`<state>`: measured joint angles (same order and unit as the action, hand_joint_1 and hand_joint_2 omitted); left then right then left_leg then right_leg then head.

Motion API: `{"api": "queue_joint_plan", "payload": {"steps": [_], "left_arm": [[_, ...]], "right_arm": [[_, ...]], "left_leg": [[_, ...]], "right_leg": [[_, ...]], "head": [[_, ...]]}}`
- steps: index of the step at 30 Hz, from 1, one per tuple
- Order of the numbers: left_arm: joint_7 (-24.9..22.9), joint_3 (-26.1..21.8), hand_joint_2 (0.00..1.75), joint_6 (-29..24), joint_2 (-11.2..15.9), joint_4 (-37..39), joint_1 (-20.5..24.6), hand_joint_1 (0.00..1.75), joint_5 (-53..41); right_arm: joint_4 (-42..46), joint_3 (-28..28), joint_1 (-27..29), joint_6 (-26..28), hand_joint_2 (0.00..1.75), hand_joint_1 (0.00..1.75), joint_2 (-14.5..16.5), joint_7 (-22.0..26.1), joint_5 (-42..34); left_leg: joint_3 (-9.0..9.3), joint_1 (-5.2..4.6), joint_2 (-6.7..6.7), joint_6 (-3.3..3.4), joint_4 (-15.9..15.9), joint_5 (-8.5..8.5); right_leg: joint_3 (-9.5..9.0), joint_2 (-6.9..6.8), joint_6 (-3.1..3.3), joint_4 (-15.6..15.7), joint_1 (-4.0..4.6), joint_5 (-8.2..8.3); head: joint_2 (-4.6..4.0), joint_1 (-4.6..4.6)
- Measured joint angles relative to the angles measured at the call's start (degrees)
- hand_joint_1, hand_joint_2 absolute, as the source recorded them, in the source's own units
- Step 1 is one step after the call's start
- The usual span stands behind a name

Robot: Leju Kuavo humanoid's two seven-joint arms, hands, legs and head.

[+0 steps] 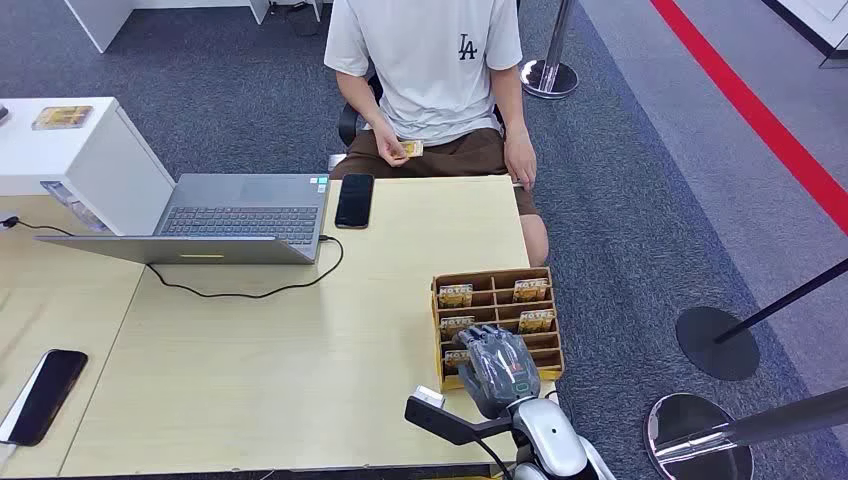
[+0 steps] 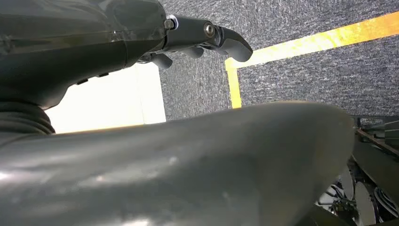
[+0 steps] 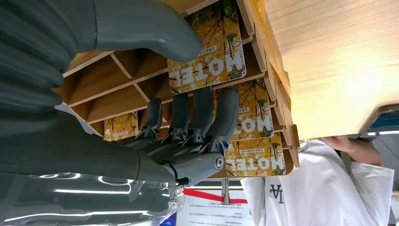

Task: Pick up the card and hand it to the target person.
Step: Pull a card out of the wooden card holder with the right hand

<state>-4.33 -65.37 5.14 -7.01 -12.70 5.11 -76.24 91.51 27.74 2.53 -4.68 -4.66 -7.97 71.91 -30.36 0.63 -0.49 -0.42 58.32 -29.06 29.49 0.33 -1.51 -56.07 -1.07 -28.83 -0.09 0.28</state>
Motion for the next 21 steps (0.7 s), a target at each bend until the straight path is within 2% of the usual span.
{"api": "queue_joint_plan", "payload": {"steps": [9,21], "left_arm": [[0.0,0.0,0.00,0.0,0.0,0.0,0.0,0.00,0.0],[0.0,0.0,0.00,0.0,0.0,0.0,0.0,0.00,0.0]], "right_arm": [[0.0,0.0,0.0,0.0,1.75,1.21,0.0,0.1,0.0],[-0.3,0.0,0.0,0.0,1.75,1.23,0.0,0.1,0.0]], "left_leg": [[0.00,0.00,0.00,0.00,0.0,0.00],[0.01,0.00,0.00,0.00,0.0,0.00]], "right_leg": [[0.00,0.00,0.00,0.0,0.00,0.00],[-0.01,0.00,0.00,0.0,0.00,0.00]], "head": [[0.00,-0.01],[0.00,0.00]]}}
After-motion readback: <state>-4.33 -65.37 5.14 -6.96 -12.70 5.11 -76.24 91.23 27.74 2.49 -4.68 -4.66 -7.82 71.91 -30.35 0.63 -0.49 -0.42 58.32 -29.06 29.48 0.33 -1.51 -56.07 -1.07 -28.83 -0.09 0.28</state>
